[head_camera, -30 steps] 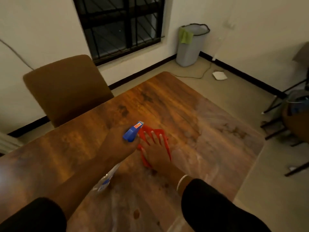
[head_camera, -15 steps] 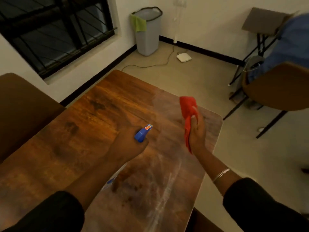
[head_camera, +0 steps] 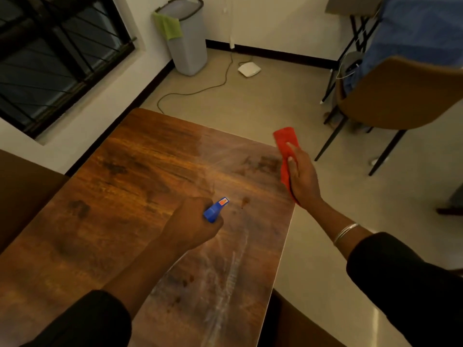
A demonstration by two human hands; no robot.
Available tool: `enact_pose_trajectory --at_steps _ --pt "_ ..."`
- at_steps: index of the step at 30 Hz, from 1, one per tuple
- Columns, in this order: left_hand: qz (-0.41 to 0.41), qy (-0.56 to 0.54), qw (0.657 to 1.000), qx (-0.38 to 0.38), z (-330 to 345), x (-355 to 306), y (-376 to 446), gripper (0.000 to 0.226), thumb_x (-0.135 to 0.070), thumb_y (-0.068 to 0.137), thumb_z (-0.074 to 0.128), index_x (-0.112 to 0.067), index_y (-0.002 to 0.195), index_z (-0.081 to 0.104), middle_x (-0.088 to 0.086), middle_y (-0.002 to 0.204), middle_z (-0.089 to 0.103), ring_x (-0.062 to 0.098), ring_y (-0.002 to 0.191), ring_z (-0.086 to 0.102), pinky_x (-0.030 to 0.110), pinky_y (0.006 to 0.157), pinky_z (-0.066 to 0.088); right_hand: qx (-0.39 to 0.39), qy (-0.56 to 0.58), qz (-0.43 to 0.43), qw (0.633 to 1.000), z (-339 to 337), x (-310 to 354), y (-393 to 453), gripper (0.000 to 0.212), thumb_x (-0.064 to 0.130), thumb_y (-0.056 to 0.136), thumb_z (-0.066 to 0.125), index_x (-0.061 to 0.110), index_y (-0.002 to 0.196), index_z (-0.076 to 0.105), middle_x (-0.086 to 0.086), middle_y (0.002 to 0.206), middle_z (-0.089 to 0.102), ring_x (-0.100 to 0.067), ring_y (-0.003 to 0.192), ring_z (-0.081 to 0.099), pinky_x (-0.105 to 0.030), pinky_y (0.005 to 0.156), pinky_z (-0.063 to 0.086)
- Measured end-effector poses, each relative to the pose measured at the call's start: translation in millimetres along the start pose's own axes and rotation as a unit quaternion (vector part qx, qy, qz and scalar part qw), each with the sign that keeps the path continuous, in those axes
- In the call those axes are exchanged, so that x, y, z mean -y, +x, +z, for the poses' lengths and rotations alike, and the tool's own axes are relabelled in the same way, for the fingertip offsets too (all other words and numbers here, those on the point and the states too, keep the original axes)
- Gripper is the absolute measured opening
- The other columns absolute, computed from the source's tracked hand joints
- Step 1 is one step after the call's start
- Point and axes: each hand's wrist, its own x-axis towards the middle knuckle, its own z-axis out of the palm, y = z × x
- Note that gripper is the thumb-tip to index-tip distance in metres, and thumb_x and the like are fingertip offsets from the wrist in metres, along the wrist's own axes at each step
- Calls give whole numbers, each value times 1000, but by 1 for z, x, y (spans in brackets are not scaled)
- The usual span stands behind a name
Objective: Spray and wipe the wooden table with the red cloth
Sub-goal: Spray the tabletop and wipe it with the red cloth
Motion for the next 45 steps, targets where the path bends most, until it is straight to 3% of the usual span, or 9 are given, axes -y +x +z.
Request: enact_pose_trajectory --at_steps 3,6,12,17,25,29,34,37,45 --pt "1 2 999 -33 -4 7 6 20 -24 80 67 -8 72 57 9 60 55 22 55 52 42 62 48 147 -129 -29 980 19 -10 -6 45 32 116 39 31 161 44 -9 164 44 -32 151 40 -54 125 29" --pt "-10 -20 999 -44 -3 12 13 17 -23 80 68 -12 73 57 10 60 56 25 55 53 43 61 49 234 -295 -81 923 52 -6 -22 49 44 115 32 43 164 35 -1 177 20 -37 164 8 -64 130 2" --pt "-7 -23 998 -65 -5 23 25 22 -34 78 68 -33 67 49 0 52 52 16 47 53 30 47 46 280 -311 -227 879 103 19 -108 56 55 110 35 44 164 33 -8 177 22 -50 160 18 -74 125 11" --pt "-14 -76 989 -123 -20 35 31 17 -33 75 63 -33 65 50 -7 58 53 9 42 43 20 42 35 343 -303 -326 828 85 1 -105 57 58 108 35 45 164 31 -4 176 27 -42 161 22 -69 127 14" --pt "-25 -74 986 -146 -42 53 32 20 -23 81 69 -29 75 51 6 54 52 9 50 51 14 47 43 209 -359 -11 909 54 -18 59 61 61 110 27 44 168 19 -4 180 7 -41 164 0 -73 126 -5" --pt "-69 -91 979 -171 -61 55 33 27 -14 82 71 -17 66 50 15 55 51 15 47 46 26 47 40 250 -360 -115 891 82 -3 8 63 62 109 23 44 168 13 -4 180 4 -40 164 -5 -73 126 -3" --pt "-82 -86 961 -249 -87 40 38 35 -7 87 67 -26 66 46 -9 55 41 -20 54 53 -7 52 36 356 -313 -330 816 97 6 -98 64 63 109 28 45 168 16 -5 180 9 -46 164 4 -77 123 0" --pt "-120 -110 966 -202 -94 43 48 40 -4 92 59 -19 63 37 1 56 38 16 47 54 -2 51 40 364 -296 -383 796 97 4 -81 59 60 110 32 47 167 22 -2 178 19 -42 164 11 -76 124 8" --pt "-100 -111 954 -260 -98 49 47 36 -13 91 62 -20 64 40 2 52 39 -9 46 55 0 46 40 240 -351 -85 901 150 23 107 63 65 108 23 47 167 15 -3 179 7 -45 163 3 -76 124 -3"
